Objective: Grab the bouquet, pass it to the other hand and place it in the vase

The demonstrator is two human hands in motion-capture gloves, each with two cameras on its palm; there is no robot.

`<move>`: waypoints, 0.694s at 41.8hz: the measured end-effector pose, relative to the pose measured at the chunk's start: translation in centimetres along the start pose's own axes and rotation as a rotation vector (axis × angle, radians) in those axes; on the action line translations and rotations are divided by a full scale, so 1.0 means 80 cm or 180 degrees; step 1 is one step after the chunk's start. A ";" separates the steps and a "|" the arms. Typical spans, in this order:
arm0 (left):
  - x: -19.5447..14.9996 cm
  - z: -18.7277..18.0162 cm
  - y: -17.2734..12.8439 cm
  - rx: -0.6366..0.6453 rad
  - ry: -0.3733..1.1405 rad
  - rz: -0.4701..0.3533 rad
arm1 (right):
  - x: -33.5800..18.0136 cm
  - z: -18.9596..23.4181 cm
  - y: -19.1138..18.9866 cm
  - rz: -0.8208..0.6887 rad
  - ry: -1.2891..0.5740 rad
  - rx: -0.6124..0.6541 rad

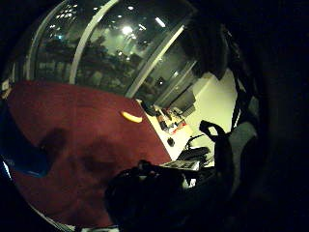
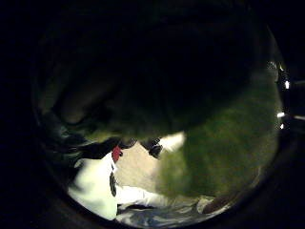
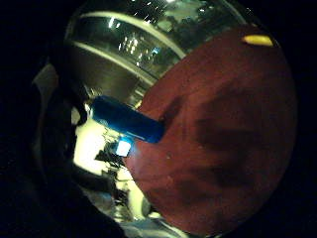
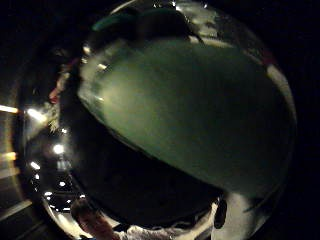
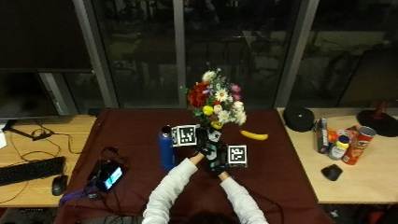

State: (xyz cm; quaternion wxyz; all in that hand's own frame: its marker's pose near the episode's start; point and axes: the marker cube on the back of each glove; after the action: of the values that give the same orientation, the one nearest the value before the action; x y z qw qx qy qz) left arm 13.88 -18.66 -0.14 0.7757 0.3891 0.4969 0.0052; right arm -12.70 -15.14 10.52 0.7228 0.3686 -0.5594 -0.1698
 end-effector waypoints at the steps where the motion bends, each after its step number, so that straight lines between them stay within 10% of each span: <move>1: 0.006 -0.008 0.000 0.0051 -0.0040 0.0090 | 0.002 -0.001 -0.001 -0.0358 0.0078 -0.0260; 4: 0.020 -0.026 -0.005 0.0125 -0.0032 0.0304 | 0.009 -0.013 0.000 -0.0851 0.0284 -0.0810; 7: 0.036 -0.044 -0.017 0.0173 -0.0064 0.0414 | -0.002 -0.028 0.014 -0.0157 0.0114 -0.0994; 29: 0.082 -0.175 -0.160 0.0564 -0.0279 0.0146 | -0.022 -0.105 -0.028 0.0701 -0.0214 -0.0980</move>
State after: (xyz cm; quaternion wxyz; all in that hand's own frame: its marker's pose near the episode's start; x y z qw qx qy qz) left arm 1.47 -16.64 -15.83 0.7589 0.4673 0.4519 -0.0380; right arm -5.03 -12.59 6.82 0.7657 0.1843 -0.5877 -0.1855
